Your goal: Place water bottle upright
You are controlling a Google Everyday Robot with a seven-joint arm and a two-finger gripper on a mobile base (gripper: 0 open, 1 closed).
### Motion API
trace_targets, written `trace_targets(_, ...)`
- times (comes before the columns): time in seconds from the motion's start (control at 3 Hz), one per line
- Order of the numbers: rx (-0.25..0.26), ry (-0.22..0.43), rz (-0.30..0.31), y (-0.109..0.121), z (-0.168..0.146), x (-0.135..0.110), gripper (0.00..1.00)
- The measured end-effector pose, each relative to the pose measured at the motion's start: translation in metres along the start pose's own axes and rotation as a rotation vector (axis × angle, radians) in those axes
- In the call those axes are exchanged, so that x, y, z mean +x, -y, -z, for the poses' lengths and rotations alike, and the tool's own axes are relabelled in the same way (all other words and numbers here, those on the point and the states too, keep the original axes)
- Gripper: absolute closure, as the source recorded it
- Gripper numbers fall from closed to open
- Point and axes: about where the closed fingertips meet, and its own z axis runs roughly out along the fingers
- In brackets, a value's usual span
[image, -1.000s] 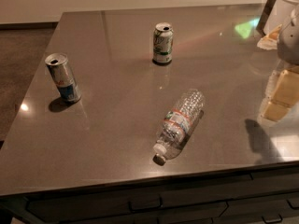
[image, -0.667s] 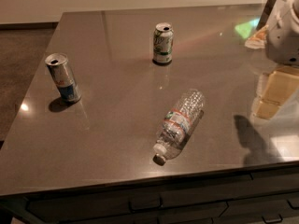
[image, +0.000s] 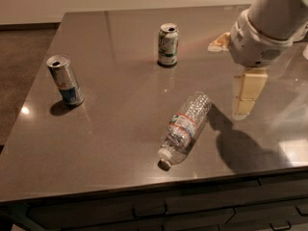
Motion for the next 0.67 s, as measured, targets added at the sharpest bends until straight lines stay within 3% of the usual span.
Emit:
trace_targets(0.33,-0.031,0.032,0.187,0.006,-0.014,-0.014,0.00)
trace_targets(0.67,-0.095,0.048,0.397,-0.004,-0.029,-0.029,0.00)
